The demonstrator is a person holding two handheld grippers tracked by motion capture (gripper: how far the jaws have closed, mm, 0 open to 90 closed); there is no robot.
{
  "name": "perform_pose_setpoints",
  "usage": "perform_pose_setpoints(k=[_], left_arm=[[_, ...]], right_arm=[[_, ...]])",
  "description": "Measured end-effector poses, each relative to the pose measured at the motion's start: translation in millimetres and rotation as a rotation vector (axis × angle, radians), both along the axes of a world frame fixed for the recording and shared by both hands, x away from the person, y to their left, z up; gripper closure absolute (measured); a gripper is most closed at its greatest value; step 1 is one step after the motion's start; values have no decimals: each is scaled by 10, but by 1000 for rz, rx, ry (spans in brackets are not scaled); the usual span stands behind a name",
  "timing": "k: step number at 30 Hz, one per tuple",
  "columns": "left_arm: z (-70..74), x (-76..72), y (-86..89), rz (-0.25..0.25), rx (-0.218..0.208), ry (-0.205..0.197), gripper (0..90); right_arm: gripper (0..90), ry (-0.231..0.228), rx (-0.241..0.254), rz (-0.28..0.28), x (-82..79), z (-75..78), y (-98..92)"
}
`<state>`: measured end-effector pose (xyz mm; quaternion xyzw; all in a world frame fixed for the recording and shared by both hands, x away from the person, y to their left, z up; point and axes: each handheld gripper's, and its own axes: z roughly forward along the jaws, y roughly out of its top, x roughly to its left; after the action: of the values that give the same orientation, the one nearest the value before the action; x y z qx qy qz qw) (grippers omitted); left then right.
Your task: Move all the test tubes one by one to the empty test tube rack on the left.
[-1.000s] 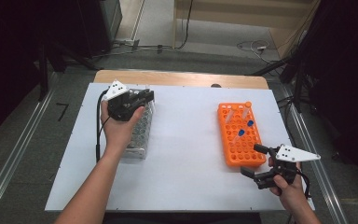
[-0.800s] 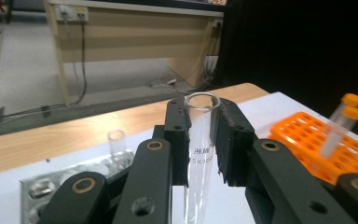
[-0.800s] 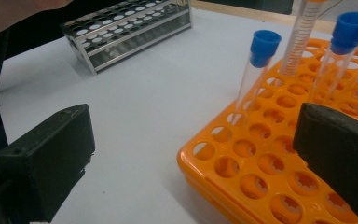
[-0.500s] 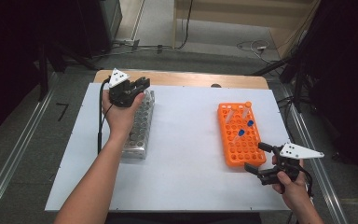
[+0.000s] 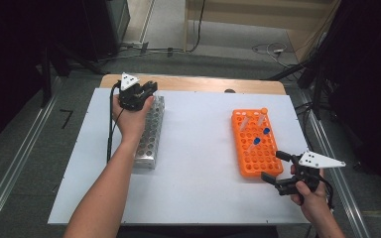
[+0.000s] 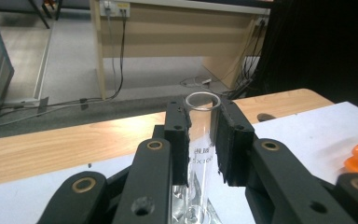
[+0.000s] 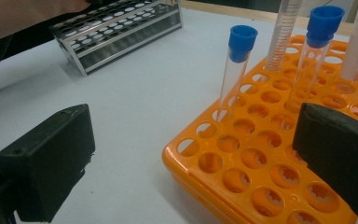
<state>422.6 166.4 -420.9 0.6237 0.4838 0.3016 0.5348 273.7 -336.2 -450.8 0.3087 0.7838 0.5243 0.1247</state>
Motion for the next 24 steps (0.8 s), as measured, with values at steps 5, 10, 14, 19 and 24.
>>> perform_pose_setpoints(k=[5,10,14,19,24], left_arm=[[-48,34,-46,0,23,10,763],[-91,53,-89,2,58,37,762],[-97,53,-109,22,80,67,758],[-94,47,-119,30,87,91,756],[-97,44,-143,42,98,140,754]], right_arm=[[0,0,-1,-2,6,-4,-5],[0,3,-2,-7,9,-5,-16],[0,5,-1,-13,11,-8,-21],[0,4,1,-13,20,-12,-29],[0,7,1,-15,21,-14,-30]])
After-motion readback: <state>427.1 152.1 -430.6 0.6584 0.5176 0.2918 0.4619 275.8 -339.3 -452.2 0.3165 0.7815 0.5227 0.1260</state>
